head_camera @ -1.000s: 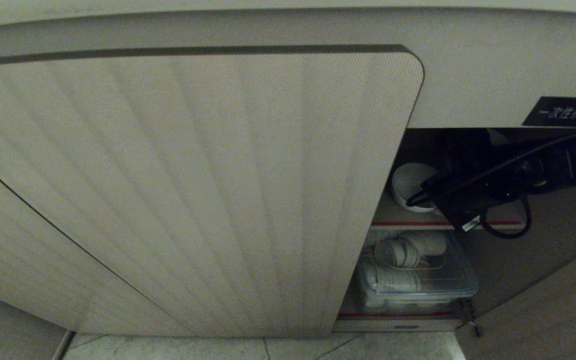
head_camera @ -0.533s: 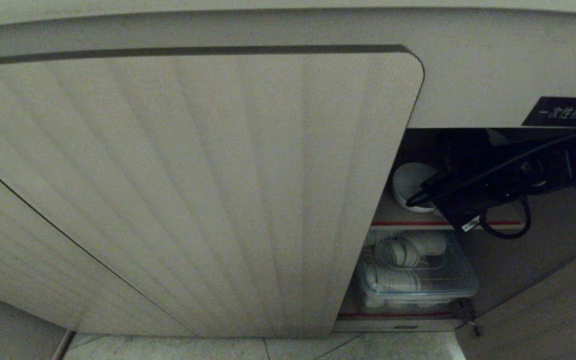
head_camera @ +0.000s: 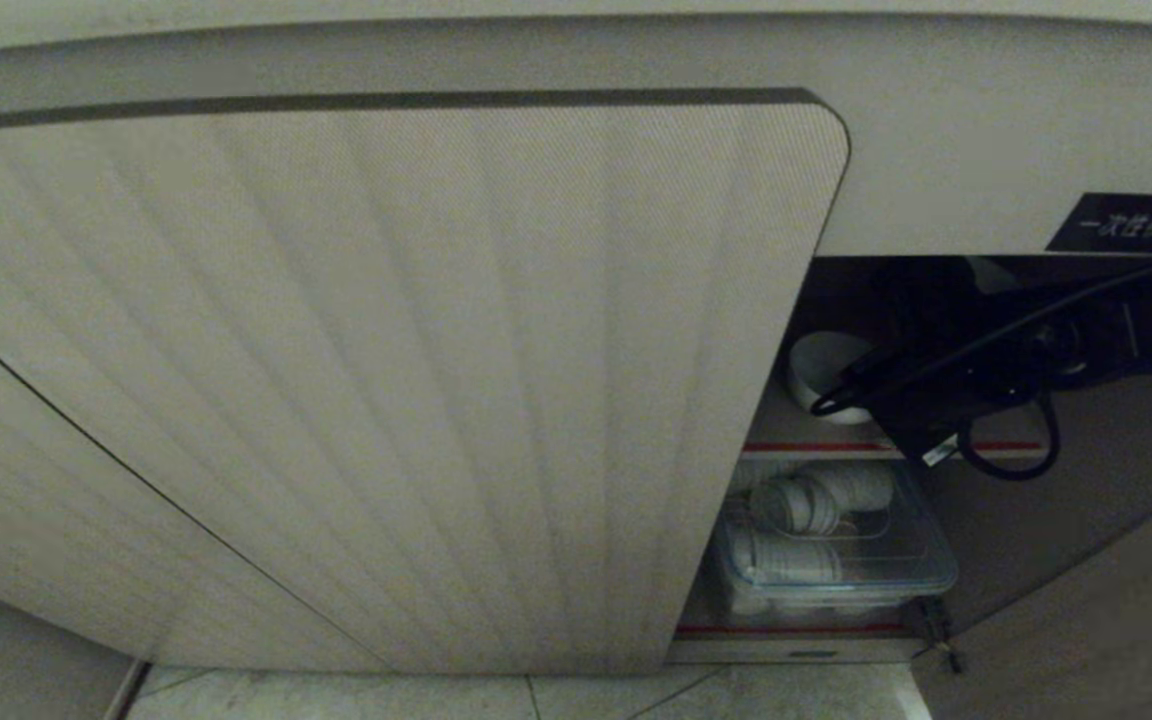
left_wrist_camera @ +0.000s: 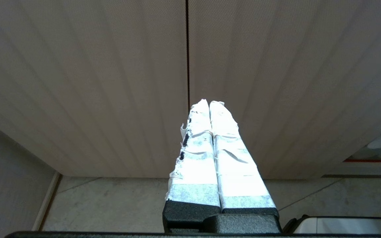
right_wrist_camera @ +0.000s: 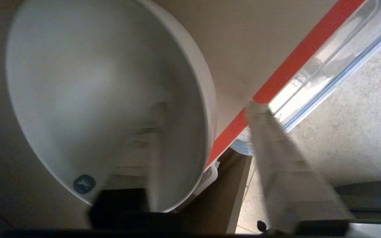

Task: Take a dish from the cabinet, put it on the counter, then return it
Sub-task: Put it back into the cabinet

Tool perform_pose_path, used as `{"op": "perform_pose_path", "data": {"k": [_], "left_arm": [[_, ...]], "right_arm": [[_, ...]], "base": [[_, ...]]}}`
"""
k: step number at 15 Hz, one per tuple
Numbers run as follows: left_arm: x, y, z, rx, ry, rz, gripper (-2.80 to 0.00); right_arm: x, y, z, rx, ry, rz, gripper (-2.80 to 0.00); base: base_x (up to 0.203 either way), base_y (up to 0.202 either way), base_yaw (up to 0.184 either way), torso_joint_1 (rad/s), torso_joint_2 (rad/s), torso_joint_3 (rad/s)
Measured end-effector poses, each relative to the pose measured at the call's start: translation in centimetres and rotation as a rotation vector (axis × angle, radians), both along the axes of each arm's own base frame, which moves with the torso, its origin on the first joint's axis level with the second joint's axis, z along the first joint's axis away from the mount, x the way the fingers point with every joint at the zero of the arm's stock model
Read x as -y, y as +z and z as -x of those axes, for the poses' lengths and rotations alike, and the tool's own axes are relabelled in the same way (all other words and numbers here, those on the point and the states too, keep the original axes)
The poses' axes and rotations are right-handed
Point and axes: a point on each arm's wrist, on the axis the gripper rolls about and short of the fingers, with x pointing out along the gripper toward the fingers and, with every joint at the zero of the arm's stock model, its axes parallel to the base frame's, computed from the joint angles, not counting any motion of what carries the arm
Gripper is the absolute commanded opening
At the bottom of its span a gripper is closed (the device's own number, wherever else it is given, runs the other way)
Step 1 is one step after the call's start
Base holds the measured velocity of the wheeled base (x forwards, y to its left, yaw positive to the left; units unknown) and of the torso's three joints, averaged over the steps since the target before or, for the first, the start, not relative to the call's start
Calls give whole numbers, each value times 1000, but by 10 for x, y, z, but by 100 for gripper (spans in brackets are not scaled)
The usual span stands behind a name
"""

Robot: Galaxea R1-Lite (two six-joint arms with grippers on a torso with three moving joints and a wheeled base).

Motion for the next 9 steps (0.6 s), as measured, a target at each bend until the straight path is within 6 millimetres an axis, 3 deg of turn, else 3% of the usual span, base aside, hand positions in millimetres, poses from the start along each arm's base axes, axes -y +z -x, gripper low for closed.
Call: {"op": "perform_pose_path", "data": {"k": [9], "left_arm": [[0, 0, 0, 0, 0, 0, -280]], "right_arm": [[0, 3, -1, 17, 7, 44, 0]], "base": [[0, 0, 0, 0, 0, 0]]}}
